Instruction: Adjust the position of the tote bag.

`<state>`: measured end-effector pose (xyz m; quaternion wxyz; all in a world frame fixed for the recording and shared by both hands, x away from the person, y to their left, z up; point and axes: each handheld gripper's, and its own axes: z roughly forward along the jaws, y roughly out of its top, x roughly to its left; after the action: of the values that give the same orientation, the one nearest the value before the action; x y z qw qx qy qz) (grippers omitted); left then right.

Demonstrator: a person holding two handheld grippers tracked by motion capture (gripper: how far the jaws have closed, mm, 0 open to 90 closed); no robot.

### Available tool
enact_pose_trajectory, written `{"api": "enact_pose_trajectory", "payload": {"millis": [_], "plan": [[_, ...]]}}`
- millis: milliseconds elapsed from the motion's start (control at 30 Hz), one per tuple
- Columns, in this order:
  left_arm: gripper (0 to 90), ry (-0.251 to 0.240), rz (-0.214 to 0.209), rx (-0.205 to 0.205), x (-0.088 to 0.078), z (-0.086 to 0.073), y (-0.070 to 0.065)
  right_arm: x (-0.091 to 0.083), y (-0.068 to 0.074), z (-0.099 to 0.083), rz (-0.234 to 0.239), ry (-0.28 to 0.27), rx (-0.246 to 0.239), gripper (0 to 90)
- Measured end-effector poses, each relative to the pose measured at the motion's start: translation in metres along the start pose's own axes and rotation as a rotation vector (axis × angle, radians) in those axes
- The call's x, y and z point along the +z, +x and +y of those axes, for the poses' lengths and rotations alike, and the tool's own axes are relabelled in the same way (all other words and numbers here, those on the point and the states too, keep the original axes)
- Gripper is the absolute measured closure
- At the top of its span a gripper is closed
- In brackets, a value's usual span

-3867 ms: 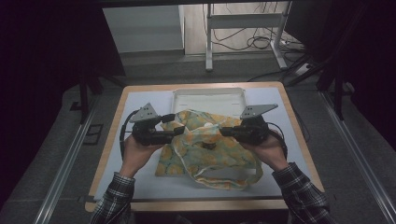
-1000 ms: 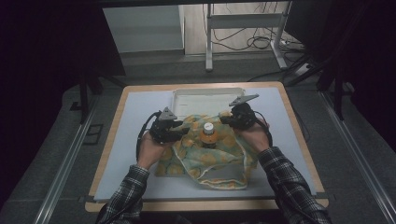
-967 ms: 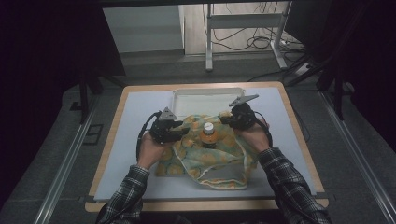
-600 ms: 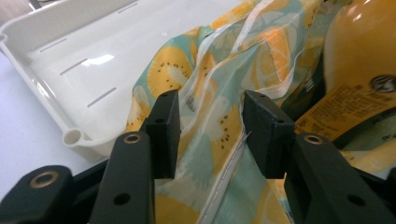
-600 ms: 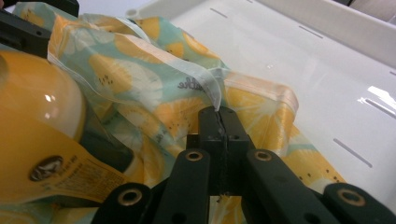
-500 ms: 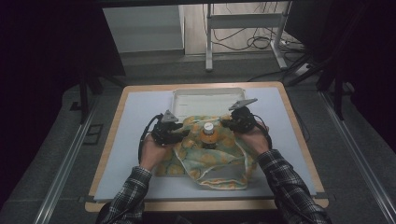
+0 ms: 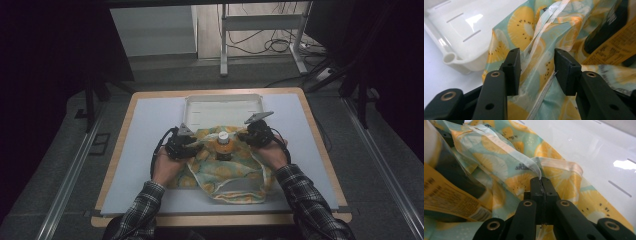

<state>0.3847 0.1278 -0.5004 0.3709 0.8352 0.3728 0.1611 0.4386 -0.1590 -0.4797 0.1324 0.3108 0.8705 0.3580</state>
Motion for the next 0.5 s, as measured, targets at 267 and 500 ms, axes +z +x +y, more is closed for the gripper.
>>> {"api": "enact_pose_trajectory", "payload": {"millis": [267, 500], "plan": [[57.1, 0.023, -0.003, 0.005, 0.008, -0.006, -0.003, 0.009, -0.002, -0.01, -0.008, 0.026, 0.006, 89.2], [55.8, 0.05, -0.007, 0.017, 0.013, -0.012, -0.008, 0.015, -0.001, -0.018, -0.008, 0.045, 0.006, 89.2]]}}
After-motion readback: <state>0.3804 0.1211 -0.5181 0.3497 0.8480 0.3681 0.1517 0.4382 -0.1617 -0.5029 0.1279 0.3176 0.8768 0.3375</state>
